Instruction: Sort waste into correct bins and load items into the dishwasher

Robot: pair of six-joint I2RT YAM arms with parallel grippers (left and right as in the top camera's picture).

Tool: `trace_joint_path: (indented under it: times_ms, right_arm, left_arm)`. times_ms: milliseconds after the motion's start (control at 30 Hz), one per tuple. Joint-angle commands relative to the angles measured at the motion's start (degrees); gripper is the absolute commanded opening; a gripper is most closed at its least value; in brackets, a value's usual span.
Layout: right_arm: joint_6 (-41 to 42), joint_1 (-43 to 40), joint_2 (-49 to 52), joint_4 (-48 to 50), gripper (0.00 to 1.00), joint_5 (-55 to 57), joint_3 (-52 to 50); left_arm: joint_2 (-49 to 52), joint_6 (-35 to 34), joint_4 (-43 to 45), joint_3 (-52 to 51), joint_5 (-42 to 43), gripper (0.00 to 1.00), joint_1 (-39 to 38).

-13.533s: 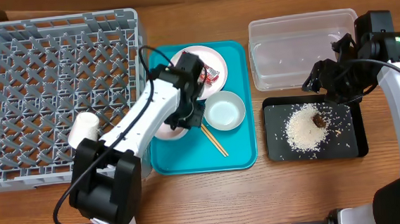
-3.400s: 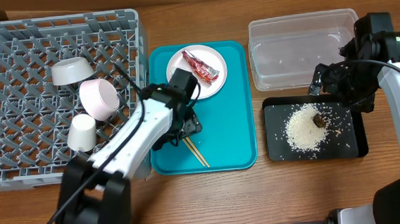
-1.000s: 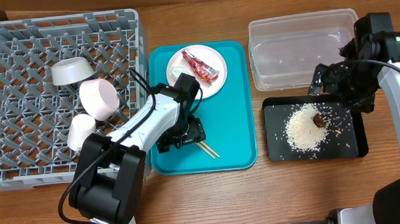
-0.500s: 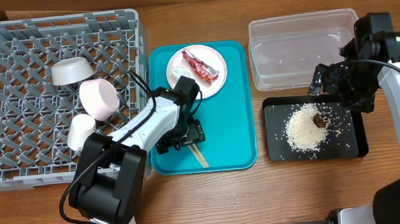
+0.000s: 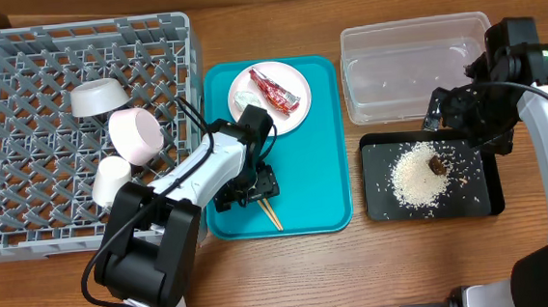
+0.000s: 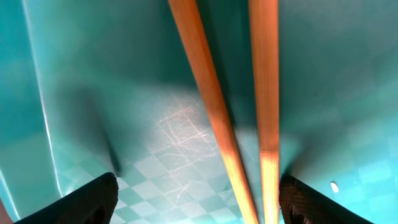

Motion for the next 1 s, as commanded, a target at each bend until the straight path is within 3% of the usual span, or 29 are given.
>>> trace_joint_path:
  times_ms: [0,400,967]
  right_arm:
    - [-0.22,0.13,-1.81,0.13,0.98,0.31,1.64]
    - [-0.22,0.13,-1.81,0.15,0.98,0.31,1.64]
    - [-0.20,0.13,-1.81,0.13,0.98,0.28,1.64]
  left_arm:
    - [-1.51,0.87,-0.07,2.75,-1.66,0.86,0.37]
    - [-4.44,-3.72,-3.98,3.04,-2.86,0.89,6.21]
    - [-4.35,-4.15,-1.40,1.14,-2.91,0.89,6.16]
